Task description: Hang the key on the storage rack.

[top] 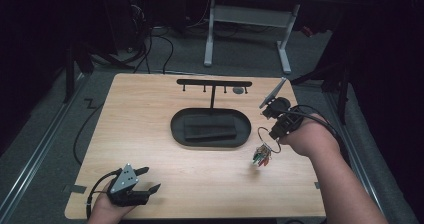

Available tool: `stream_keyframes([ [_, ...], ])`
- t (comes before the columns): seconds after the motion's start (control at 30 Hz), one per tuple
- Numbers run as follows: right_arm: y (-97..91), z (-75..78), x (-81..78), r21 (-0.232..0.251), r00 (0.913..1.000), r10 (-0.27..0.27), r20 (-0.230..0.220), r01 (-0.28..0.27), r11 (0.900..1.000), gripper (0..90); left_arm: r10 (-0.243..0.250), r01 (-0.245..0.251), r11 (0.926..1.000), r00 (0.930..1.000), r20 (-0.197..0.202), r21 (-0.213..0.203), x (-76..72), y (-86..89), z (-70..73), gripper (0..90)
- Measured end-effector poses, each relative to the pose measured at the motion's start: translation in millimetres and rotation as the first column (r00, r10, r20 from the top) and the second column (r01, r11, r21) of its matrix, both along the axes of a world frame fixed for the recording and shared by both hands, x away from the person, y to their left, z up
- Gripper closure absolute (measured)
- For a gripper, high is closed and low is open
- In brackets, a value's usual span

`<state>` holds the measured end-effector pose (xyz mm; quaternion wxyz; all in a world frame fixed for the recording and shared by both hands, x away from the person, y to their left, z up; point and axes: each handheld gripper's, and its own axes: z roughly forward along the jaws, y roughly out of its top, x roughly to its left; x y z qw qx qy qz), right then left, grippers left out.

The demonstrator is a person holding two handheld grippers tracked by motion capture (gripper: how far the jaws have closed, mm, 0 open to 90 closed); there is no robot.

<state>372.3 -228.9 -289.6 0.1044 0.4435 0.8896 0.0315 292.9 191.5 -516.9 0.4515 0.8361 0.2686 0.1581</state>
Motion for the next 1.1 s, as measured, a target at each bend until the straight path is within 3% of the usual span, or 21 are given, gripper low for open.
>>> stream_keyframes([
  [0.2,6.0,7.8,6.9,-0.003,0.9999,0.01,0.006,-0.01,0.9999,87.9,-0.001,0.001,1.0,1.0,0.0,0.002,0.2,0.8,-0.1,30.5],
  [0.33,9.8,8.1,11.3,-0.005,1.0,-0.004,0.007,0.004,1.0,88.0,0.004,-0.004,1.0,1.0,-0.001,-0.001,1.6,1.7,-0.5,30.5],
  [0.53,13.2,7.4,19.5,0.009,0.9994,0.019,0.03,-0.019,0.9998,88.0,0.009,-0.009,0.9998,0.9999,-0.012,-0.015,2.1,2.6,-1.0,30.4],
  [0.7,18.3,7.3,26.0,0.023,0.9994,0.025,0.024,-0.025,0.9994,88.0,0.007,-0.008,0.9998,0.9998,-0.019,-0.019,4.0,4.2,-2.7,30.5],
  [0.9,22.1,10.1,36.2,0.043,0.9995,0.002,0.03,-0.004,0.9991,88.0,0.01,-0.011,0.9994,0.9997,-0.021,-0.032,3.9,6.6,-1.9,30.5],
  [1.1,25.8,13.3,47.0,0.03,0.9996,-0.013,0.027,0.012,0.9995,88.0,-0.001,0.0,0.9998,0.9999,-0.015,-0.022,3.9,3.9,-1.9,30.5],
])
